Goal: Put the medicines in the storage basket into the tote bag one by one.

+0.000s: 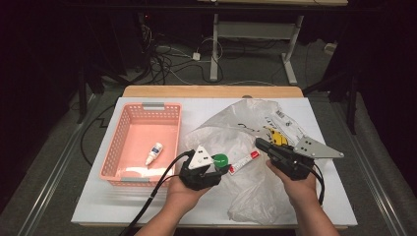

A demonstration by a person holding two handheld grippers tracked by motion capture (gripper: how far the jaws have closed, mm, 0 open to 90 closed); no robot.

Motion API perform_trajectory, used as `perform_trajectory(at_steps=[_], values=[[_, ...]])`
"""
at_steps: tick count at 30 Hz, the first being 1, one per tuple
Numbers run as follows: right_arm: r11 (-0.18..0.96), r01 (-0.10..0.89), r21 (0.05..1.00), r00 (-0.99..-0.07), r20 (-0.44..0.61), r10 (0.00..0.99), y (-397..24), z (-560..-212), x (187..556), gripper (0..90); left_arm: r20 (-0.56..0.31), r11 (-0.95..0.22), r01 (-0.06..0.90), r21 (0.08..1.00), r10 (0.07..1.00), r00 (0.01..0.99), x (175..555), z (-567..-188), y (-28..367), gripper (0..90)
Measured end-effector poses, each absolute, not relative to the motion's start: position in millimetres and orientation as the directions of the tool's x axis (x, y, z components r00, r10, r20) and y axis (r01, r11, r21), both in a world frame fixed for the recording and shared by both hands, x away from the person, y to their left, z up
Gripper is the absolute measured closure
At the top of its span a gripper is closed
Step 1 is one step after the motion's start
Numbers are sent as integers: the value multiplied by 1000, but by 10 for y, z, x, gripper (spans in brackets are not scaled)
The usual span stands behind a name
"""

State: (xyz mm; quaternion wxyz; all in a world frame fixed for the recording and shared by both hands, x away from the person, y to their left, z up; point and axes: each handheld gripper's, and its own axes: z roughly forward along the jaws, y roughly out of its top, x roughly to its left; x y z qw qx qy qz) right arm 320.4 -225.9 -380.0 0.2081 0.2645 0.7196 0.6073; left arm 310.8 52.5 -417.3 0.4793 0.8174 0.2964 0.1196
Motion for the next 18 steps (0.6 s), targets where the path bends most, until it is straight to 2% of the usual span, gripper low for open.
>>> perform_trajectory(at_steps=[18], values=[[112,130,985,-769,29,639,-2279,-3803,3250,900,-69,-388,409,826,650,757,3728,-4437,53,533]])
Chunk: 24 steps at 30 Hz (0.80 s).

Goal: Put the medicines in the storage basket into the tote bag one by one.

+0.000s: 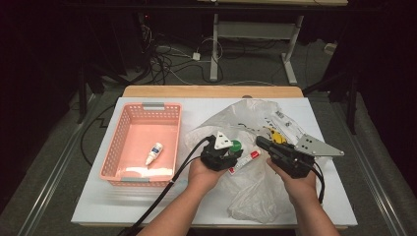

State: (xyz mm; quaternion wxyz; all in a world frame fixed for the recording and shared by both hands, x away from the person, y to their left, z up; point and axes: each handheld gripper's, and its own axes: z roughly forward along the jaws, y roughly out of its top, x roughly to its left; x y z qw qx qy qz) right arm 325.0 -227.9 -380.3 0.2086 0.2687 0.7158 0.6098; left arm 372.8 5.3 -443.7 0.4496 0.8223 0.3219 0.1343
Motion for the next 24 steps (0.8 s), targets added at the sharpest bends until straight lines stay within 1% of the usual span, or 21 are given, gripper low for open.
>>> perform_trajectory(at_steps=[6,9,11,16,18,24], values=[[105,128,986,-766,31,642,-2296,-3800,3252,900,-56,-383,410,828,671,740,3858,-4563,-82,533],[102,133,986,-766,37,642,-2303,-3804,3259,900,-47,-402,419,814,674,737,3938,-4635,-162,533],[104,131,986,-767,35,640,-2301,-3807,3263,900,-61,-400,430,809,671,739,3988,-4672,-198,533],[98,135,986,-768,42,640,-2316,-3807,3263,900,-48,-424,436,794,671,740,4072,-4732,-232,533],[100,133,986,-768,39,639,-2320,-3814,3268,900,-76,-399,454,797,680,729,4089,-4768,-257,533],[95,138,986,-768,46,639,-2323,-3820,3270,900,-88,-403,475,783,684,725,4116,-4821,-264,532]])
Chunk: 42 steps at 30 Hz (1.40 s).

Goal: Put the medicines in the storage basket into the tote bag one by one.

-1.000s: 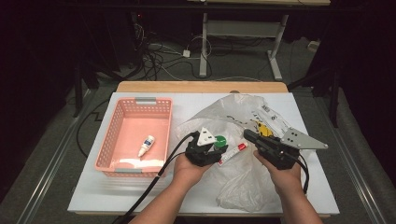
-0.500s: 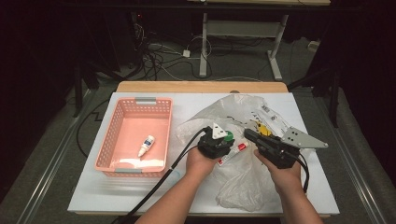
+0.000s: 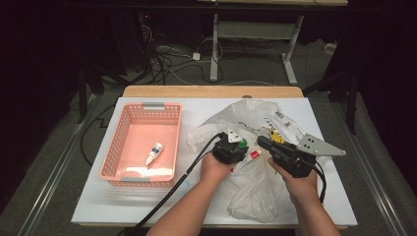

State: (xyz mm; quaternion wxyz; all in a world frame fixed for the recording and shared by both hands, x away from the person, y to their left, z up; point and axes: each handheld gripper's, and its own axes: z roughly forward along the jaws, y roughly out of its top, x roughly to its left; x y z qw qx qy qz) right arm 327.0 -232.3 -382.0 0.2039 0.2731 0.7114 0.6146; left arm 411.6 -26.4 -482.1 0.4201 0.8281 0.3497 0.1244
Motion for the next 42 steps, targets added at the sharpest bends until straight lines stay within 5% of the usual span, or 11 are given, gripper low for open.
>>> perform_trajectory(at_steps=[13,38,42], values=[[102,131,986,-768,36,639,-2331,-3807,3247,900,-106,-367,473,801,691,715,4004,-4685,-167,386],[134,130,982,-776,16,630,-2274,-3826,3199,900,-200,-358,452,817,560,804,3319,-4501,232,7],[136,128,982,-775,14,632,-2283,-3825,3197,900,-208,-366,454,813,546,812,3227,-4453,293,0]])
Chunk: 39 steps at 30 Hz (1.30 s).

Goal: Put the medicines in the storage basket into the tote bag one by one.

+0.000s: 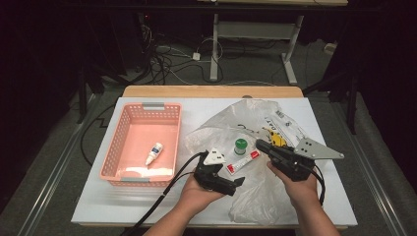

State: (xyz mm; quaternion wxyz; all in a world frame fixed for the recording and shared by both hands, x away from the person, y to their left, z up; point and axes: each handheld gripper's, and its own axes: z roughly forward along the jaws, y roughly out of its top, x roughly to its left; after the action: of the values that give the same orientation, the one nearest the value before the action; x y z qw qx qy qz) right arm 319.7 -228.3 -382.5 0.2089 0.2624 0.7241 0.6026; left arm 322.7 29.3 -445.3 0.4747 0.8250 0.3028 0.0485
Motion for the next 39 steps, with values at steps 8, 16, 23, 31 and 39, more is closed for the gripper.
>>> perform_trajectory(at_steps=[8,16,23,31,39], values=[[135,129,982,-771,14,637,-2288,-3816,3187,900,-198,-356,435,827,540,818,3017,-4293,569,0],[137,134,982,-770,16,638,-2274,-3819,3186,900,-174,-355,427,832,563,808,2845,-4215,952,0],[135,134,982,-769,17,639,-2266,-3822,3181,900,-145,-352,431,831,611,778,2808,-4176,1254,0],[131,133,982,-767,18,641,-2296,-3820,3190,900,-142,-320,451,833,664,734,2835,-4143,1514,0],[135,133,982,-765,15,644,-2317,-3816,3188,900,-132,-280,474,835,733,667,2898,-4101,1824,0]])
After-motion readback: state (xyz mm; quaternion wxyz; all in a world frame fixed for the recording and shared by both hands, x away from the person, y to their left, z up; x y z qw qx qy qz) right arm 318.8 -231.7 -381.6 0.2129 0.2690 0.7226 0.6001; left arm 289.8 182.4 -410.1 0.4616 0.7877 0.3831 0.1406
